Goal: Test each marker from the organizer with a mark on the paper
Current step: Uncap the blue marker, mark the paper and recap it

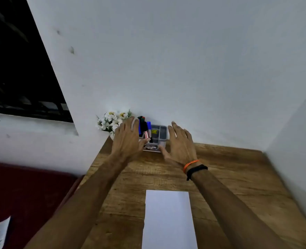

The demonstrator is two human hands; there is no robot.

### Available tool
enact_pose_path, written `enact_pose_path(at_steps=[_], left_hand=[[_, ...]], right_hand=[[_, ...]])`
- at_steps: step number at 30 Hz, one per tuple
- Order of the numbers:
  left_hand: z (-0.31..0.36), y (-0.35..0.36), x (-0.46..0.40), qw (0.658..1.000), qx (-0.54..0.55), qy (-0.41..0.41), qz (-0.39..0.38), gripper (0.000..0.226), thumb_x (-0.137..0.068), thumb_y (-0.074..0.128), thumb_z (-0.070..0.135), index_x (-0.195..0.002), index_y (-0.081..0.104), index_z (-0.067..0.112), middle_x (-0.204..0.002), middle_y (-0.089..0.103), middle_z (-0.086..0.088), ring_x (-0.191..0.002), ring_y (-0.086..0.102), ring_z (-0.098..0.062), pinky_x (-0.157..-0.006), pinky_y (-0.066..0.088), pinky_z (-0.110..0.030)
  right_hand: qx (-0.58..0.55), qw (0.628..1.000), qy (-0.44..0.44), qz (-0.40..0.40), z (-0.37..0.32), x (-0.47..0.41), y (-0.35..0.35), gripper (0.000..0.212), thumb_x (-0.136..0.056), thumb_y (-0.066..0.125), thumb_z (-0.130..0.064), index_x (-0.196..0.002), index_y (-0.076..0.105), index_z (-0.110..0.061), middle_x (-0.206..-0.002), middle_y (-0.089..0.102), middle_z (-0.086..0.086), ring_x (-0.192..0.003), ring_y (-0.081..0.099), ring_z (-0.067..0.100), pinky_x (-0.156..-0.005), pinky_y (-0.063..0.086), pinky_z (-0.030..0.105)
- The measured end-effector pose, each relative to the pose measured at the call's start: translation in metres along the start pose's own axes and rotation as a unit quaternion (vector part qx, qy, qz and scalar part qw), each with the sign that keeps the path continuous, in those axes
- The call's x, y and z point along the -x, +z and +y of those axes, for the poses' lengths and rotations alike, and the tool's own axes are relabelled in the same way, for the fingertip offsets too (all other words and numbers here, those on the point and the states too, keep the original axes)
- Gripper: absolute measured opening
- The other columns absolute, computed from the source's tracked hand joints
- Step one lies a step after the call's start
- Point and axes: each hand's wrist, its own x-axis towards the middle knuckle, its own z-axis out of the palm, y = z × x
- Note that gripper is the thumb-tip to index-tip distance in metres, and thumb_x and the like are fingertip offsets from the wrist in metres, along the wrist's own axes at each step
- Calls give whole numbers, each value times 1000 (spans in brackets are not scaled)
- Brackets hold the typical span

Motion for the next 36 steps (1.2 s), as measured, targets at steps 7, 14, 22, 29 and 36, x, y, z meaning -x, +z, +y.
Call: enact_pose_path(at_steps=[7,14,22,29,36], left_hand=[[0,49,-18,998,29,48,40,56,-94,58,34,-139,39,7,-142,43,-13,-120,51,-29,-98,47,-43],[7,69,-53,996,-11,71,49,49,-97,53,30,-140,41,9,-140,50,-11,-113,60,-30,-91,50,-45],[11,82,-70,997,-33,44,59,44,-90,63,21,-131,50,11,-129,54,-13,-109,60,-33,-88,52,-46],[17,63,-64,993,62,37,93,29,-85,68,16,-113,60,13,-112,61,-10,-98,61,-26,-81,50,-37],[22,8,-35,958,245,11,147,26,-85,65,6,-109,60,15,-108,66,-2,-95,59,-17,-88,52,-36]], right_hand=[[28,999,-26,10,8,-7,59,71,-94,48,-51,-147,36,-6,-154,39,15,-139,40,28,-115,30,44],[43,998,-46,27,13,-14,87,60,-95,46,-48,-140,42,-9,-145,48,12,-130,48,28,-109,37,45],[26,997,-45,56,12,-11,101,60,-96,47,-47,-142,39,-9,-144,49,13,-125,52,29,-104,39,44],[8,999,-29,26,7,-3,98,68,-97,46,-49,-148,31,-8,-157,33,14,-132,47,32,-108,38,47],[-39,999,-8,27,1,6,77,72,-93,54,-51,-146,33,-7,-151,38,16,-132,45,32,-106,41,47]])
